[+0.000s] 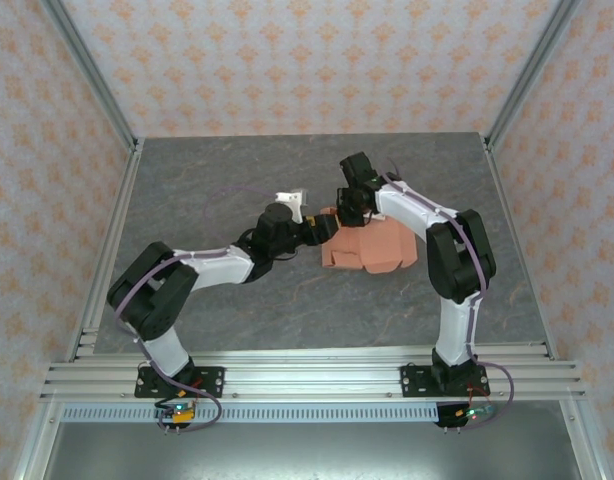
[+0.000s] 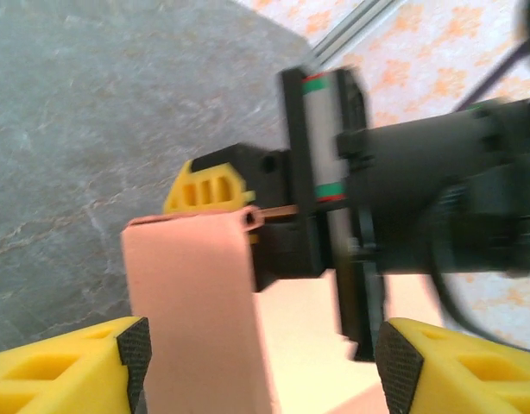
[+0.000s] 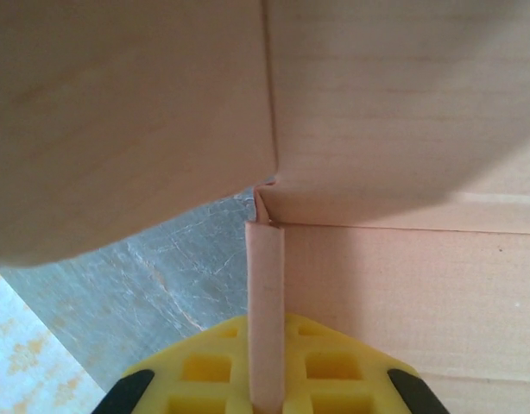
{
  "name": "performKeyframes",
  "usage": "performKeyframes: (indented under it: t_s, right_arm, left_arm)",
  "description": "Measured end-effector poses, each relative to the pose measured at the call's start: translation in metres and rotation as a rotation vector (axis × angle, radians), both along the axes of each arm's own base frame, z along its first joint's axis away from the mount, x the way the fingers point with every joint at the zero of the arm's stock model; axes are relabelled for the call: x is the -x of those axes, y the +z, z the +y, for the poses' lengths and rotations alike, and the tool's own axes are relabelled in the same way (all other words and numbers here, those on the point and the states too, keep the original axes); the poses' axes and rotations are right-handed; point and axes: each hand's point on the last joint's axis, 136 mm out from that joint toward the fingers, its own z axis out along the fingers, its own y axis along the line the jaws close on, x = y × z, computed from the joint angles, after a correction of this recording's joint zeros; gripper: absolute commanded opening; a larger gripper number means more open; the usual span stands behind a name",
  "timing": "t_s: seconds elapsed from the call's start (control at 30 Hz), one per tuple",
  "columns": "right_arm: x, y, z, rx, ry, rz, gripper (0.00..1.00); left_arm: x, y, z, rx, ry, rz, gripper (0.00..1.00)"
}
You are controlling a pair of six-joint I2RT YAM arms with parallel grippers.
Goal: Fold the paper box
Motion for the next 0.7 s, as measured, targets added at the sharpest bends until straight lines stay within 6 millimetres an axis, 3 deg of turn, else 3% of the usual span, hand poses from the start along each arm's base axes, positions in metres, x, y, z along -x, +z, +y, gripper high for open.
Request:
performKeyframes:
  t_s: [0.13, 0.23, 0.37, 0.5, 0.7]
  right_arm:
    - [-0.01, 0.009, -0.006, 0.095, 0.179, -0.08, 0.0]
    - [-0.013, 0.01, -0.011, 0.18, 0.32, -0.148, 0.01]
    - [-0.004, 0.0, -0.01, 0.289, 0.554, -0.214, 0.04]
    - [0.005, 0.0, 0.007, 0.403, 0.794, -0.292, 0.06]
    - [0.028, -0.004, 0.039, 0.487, 1.041, -0.353, 0.3]
  left_arm:
    - [0.001, 0.042, 0.021, 0.065, 0.04, -0.059, 0.73]
    - [-0.004, 0.045, 0.054, 0.081, 0.112, -0.055, 0.73]
    - [-0.008, 0.006, 0.097, 0.034, 0.207, 0.034, 0.73]
    - [0.0, -0.033, 0.119, -0.038, 0.264, 0.133, 0.73]
    - [0.006, -0.06, 0.14, -0.106, 0.34, 0.19, 0.73]
